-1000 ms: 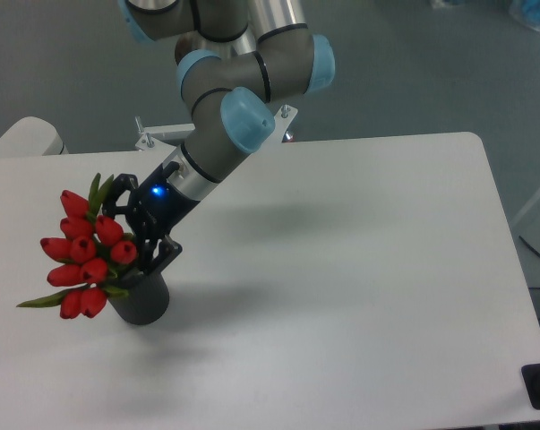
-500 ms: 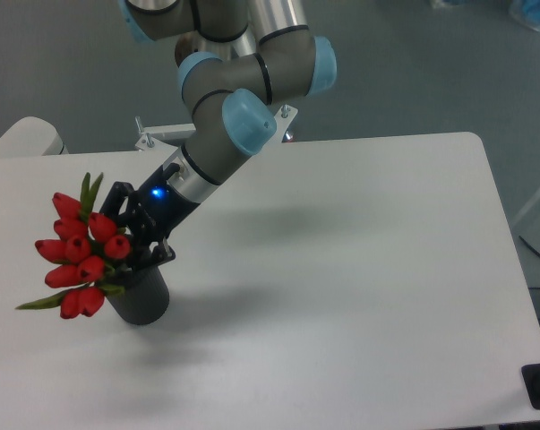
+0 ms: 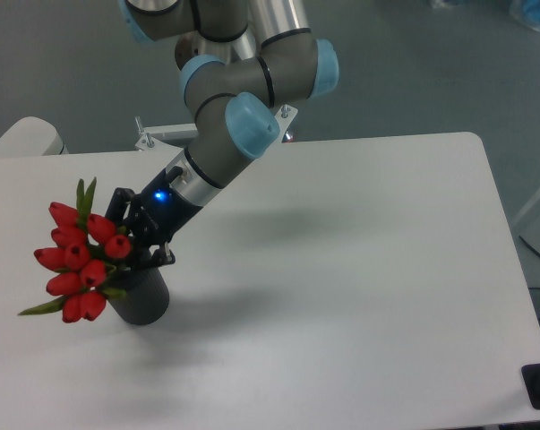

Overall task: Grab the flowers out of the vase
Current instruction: 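Lift the gripped tulips upward out of the grey vase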

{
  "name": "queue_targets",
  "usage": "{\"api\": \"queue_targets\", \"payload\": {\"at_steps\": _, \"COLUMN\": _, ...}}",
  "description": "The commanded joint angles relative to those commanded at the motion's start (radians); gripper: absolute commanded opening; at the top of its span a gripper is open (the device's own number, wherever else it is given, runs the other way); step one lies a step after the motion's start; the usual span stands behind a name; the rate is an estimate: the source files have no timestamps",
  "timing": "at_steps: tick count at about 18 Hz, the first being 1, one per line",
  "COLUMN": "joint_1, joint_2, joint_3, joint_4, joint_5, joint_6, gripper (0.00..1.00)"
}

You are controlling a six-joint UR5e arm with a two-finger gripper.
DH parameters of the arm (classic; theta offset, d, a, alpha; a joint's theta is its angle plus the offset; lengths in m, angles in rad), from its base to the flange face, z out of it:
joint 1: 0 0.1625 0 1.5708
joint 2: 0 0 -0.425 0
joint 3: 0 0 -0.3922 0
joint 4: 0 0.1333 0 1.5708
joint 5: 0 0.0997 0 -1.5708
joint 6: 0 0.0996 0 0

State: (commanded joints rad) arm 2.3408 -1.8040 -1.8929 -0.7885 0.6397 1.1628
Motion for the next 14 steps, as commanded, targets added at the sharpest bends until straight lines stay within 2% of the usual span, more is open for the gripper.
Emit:
{"api": "queue_targets", "payload": {"at_steps": 7, "joint_1": 0.008, "joint_2": 0.015, "joint_3": 0.009, "joint_4": -0.002, "joint_5": -0.018, "joint_6": -0.017, "gripper": 0.34}}
{"api": "queue_targets", "payload": {"at_steps": 14, "joint_1": 0.017, "joint_2": 0.049, "joint_3": 0.041, "joint_4": -0.002, "joint_5": -0.069, "joint_6": -0.103, "gripper": 0.34}}
